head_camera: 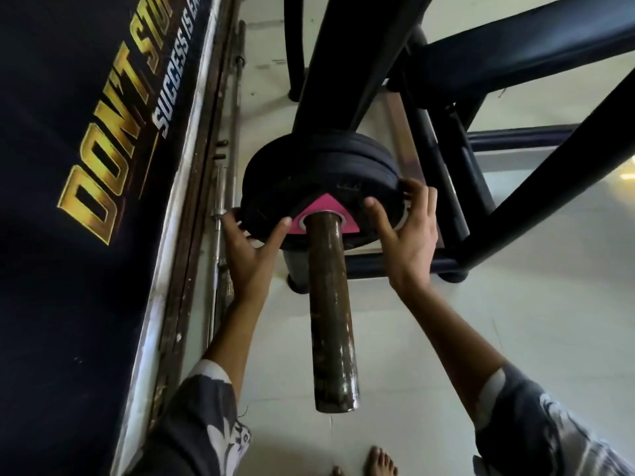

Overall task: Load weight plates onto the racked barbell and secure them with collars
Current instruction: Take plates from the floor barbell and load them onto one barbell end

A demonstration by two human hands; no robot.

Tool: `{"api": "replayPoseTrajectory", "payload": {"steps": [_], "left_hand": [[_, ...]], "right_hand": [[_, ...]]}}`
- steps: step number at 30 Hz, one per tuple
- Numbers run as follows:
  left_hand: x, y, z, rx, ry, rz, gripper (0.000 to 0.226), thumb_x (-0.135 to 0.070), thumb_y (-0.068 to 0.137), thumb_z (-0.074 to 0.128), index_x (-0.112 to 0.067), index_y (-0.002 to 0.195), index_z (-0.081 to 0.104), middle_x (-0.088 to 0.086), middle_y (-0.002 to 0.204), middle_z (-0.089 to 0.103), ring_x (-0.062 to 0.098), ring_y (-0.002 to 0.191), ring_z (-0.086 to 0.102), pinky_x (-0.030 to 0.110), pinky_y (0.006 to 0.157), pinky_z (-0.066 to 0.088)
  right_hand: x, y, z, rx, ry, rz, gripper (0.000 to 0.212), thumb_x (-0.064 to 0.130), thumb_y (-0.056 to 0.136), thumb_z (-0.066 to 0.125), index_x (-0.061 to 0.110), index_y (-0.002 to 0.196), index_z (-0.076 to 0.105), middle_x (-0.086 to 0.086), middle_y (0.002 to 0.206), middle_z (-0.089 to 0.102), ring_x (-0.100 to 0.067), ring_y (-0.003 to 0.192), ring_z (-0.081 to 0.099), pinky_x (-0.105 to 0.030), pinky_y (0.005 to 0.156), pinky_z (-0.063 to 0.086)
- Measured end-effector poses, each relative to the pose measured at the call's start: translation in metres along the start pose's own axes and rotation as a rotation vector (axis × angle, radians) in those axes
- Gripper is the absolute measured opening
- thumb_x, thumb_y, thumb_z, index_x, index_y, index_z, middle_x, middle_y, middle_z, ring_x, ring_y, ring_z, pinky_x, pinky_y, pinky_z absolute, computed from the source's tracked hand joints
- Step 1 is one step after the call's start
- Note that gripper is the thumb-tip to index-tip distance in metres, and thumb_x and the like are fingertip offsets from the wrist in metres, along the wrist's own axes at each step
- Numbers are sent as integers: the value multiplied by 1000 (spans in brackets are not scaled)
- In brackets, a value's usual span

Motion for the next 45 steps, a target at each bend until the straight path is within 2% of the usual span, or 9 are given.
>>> {"api": "replayPoseTrajectory", "payload": {"steps": [10, 16, 21, 23, 26, 30, 36, 41, 45], "left_hand": [[-9, -51, -25, 12, -191, 21, 47, -57, 46, 77, -40, 86, 59, -28, 76, 66, -14, 73, 59, 5, 64, 46], [-32, -67, -13, -217, -310, -13, 29, -46, 46, 63, -67, 66, 59, -54, 62, 51, -25, 67, 55, 1, 60, 44], [-16, -127, -36, -311, -344, 21, 50, -78, 33, 70, -48, 73, 67, -47, 68, 59, -21, 68, 58, 2, 59, 45], [-11, -149, -46, -310, -351, -13, 38, -66, 37, 77, -52, 71, 68, -40, 65, 63, -17, 65, 60, 3, 58, 45], [-17, -163, -58, -344, -314, -10, 18, -43, 47, 71, -43, 65, 71, -32, 61, 66, -12, 62, 61, 8, 59, 48], [-27, -169, -59, -330, -272, -35, 28, -43, 48, 70, -30, 71, 62, -30, 59, 67, -11, 61, 61, 9, 57, 48], [-31, -211, -68, -387, -319, 36, 10, -40, 53, 68, -40, 63, 71, -31, 60, 66, -12, 63, 62, 6, 59, 47], [-68, -282, -83, -364, -285, 3, 10, -43, 50, 67, -46, 59, 70, -32, 57, 65, -12, 61, 62, 5, 56, 47], [-152, -338, -91, -303, -242, 18, 22, -45, 51, 68, -27, 63, 65, -26, 55, 66, -9, 57, 62, 7, 53, 47]], "right_hand": [[-26, -30, -19, 338, 328, -33, 49, 54, 61, 71, 19, 90, 52, 11, 82, 58, 2, 76, 55, -18, 66, 45], [-22, -46, -16, 54, 418, -21, 43, 44, 61, 69, 5, 73, 54, 3, 62, 51, 0, 60, 46, -22, 54, 40], [-26, -101, -44, 41, 383, -15, 48, 46, 56, 70, 3, 62, 50, 1, 57, 46, -3, 57, 38, -27, 51, 35], [-25, -121, -53, 67, 385, 19, 40, 44, 53, 70, 10, 58, 50, 11, 55, 46, 1, 55, 36, -23, 51, 34], [-18, -132, -61, 99, 399, 56, 50, 46, 53, 72, 0, 62, 52, -4, 58, 47, -7, 59, 39, -30, 52, 36], [-12, -131, -64, 153, 381, 65, 49, 48, 55, 70, 4, 65, 52, -2, 58, 48, -15, 59, 42, -37, 54, 38], [-15, -166, -84, 115, 321, 8, 43, 54, 54, 69, 17, 55, 45, 10, 50, 40, -3, 48, 36, -18, 47, 30], [-2, -210, -137, 144, 346, 81, 58, 53, 52, 70, -1, 66, 57, -9, 57, 52, -11, 56, 43, -37, 52, 41], [43, -228, -223, 121, 375, 136, 53, 51, 51, 71, 2, 67, 59, -27, 64, 60, -15, 61, 49, -50, 59, 48]]}}
Point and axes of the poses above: each hand's wrist, its own y-axis towards the middle knuckle, its own z-axis out of the palm, x = y × z, the point moved 4 cm from there along y, towards the middle knuckle
